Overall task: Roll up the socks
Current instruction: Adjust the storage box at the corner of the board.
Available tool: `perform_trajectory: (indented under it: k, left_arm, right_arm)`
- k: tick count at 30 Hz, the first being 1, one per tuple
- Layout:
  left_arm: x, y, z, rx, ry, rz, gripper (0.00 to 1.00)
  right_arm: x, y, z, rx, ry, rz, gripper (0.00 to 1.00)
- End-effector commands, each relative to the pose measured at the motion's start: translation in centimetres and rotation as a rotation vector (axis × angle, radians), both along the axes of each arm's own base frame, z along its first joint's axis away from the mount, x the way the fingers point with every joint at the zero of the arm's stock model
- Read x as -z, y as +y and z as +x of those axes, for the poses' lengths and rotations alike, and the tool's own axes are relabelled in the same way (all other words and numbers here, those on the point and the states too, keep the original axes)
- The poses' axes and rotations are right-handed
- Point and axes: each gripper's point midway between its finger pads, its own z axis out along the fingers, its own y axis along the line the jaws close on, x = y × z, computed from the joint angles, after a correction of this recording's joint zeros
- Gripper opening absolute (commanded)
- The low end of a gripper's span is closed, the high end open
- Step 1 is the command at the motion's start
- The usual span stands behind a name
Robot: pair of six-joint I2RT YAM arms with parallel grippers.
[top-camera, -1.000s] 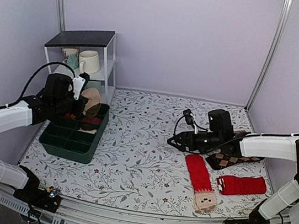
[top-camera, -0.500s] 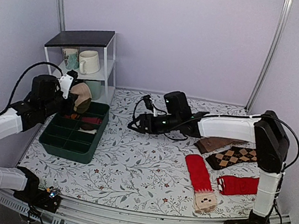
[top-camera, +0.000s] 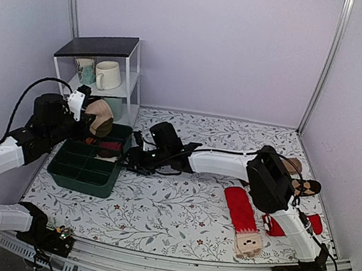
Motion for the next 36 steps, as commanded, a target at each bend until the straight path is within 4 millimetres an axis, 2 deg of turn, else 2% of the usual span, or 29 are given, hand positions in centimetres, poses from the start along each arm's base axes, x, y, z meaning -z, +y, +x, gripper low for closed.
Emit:
perform_trajectory:
  k: [1, 5, 14, 18, 28, 36]
  left_arm:
    - [-1.9, -0.6, -0.2, 0.028, -0.065, -0.048, 0.0]
    - [-1.9, -0.8, -0.2, 0.039, -0.063, -0.056, 0.0]
    - [-2.0, -1.2, -0.4, 0.055, -0.061, -0.066, 0.0]
    - [-2.1, -1.4, -0.4, 0.063, -0.064, -0.07, 0.0]
    - [-2.3, -1.9, -0.7, 0.084, -0.067, -0.079, 0.0]
    - [-2.6, -2.3, -1.0, 0.104, -0.074, -0.089, 0.0]
  right_arm:
    - [2.1, 1.5, -0.7, -0.015, 0.087, 0.007, 0.53]
    - [1.6, 2.3, -1.2, -0.02, 0.073, 0.029, 0.51]
    - [2.1, 3.8, -2.0, -0.029, 0.101, 0.037, 0.45]
    - [2.9, 4.2, -2.2, -0.023, 0.128, 0.031, 0.38]
    - [2.4, 4.5, -2.0, 0.01, 0.114, 0.025, 0.25]
    - [2.4, 4.3, -1.8, 0.061, -0.008, -0.09, 0.07]
